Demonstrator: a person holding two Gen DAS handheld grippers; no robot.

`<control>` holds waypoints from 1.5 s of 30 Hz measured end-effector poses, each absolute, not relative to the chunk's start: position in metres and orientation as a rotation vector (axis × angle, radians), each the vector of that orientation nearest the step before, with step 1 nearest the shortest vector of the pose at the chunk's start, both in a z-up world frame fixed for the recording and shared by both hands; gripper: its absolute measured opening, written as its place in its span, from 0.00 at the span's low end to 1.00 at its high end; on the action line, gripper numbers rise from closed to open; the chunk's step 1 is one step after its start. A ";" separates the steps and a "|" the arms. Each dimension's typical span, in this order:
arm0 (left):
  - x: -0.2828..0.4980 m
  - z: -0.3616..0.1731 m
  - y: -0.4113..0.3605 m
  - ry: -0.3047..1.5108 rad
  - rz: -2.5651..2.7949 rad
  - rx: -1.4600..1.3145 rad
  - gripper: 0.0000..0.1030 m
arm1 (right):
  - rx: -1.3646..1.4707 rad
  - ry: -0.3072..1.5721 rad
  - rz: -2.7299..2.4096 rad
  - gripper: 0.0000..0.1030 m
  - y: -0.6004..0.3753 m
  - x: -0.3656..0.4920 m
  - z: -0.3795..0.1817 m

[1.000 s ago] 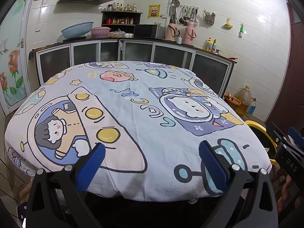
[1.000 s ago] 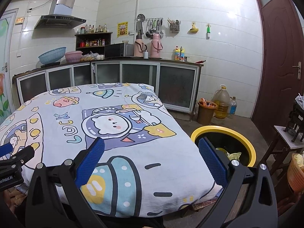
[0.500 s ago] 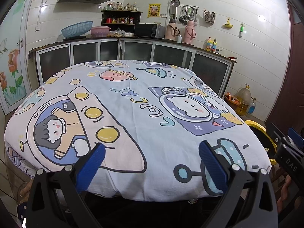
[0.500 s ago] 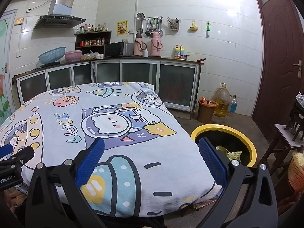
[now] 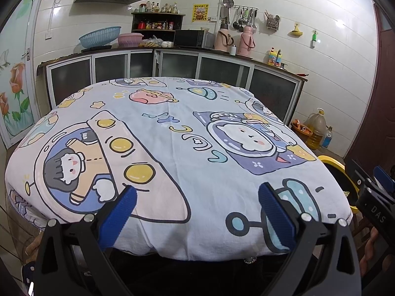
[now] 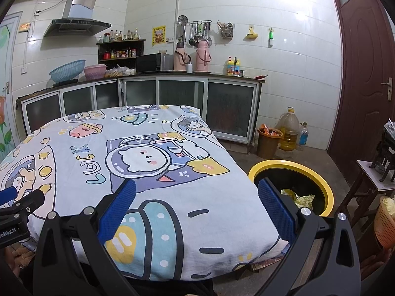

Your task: Collect trash

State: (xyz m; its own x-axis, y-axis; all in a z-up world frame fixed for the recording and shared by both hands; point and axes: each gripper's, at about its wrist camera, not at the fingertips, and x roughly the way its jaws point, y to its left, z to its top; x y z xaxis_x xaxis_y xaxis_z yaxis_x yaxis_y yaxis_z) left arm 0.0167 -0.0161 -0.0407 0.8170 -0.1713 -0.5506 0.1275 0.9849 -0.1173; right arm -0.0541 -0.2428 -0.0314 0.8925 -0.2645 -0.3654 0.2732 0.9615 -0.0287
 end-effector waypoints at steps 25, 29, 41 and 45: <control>0.016 -0.044 -0.016 0.596 -0.163 -0.079 0.92 | 0.027 0.391 -0.278 0.92 -0.240 -0.055 -0.036; 0.015 -0.045 -0.016 0.594 -0.170 -0.085 0.92 | 0.027 0.390 -0.278 0.92 -0.240 -0.056 -0.036; 0.018 -0.046 -0.016 0.618 -0.168 -0.087 0.92 | 0.032 0.401 -0.275 0.92 -0.241 -0.056 -0.034; 0.019 -0.047 -0.015 0.620 -0.168 -0.089 0.92 | 0.032 0.401 -0.274 0.92 -0.242 -0.055 -0.034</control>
